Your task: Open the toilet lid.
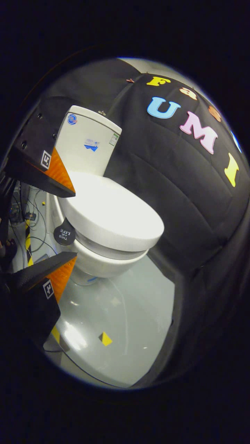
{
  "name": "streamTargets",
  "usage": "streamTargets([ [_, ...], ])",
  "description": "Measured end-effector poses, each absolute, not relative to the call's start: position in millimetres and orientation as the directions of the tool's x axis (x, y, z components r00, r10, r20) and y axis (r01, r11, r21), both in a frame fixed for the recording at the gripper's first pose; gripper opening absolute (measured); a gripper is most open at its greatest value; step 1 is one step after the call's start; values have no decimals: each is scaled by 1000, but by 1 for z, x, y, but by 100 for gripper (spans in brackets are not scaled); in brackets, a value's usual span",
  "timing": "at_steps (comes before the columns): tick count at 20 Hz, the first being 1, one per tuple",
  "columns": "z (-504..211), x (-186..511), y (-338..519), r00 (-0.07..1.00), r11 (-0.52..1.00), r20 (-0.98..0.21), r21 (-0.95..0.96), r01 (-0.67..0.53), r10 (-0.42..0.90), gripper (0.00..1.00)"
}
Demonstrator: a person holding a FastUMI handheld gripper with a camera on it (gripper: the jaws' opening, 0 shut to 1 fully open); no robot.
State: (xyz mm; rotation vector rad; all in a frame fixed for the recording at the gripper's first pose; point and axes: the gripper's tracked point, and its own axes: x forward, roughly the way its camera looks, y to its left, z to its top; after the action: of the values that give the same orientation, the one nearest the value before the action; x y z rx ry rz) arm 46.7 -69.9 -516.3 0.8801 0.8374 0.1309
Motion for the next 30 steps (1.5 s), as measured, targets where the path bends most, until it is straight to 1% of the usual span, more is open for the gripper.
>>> streamTargets([
  [5,-539,45,-69,633,601,-613,750,277,473,98],
  [7,-544,47,-71,623,572,-609,764,297,490,96],
  [9,-551,48,-75,616,555,-617,765,327,489,85],
  [10,-554,48,-77,612,548,-622,764,339,488,76],
  [12,-558,49,-75,597,536,-628,766,356,500,64],
  [14,-564,44,-65,580,530,-621,774,347,527,42],
  [16,-553,43,-51,569,516,-585,802,301,578,42],
  [18,-564,43,-52,559,606,-629,752,260,541,42],
  [19,-549,38,-66,559,576,-611,772,268,560,42],
  [20,-562,53,-50,583,528,-590,795,299,559,29],
  [21,-560,49,-52,586,509,-584,802,312,562,16],
  [23,-559,48,-51,599,499,-575,808,312,557,16],
  [25,-556,48,-49,599,529,-582,798,290,550,16],
  [30,-540,50,-46,596,615,-655,723,315,465,16],
])
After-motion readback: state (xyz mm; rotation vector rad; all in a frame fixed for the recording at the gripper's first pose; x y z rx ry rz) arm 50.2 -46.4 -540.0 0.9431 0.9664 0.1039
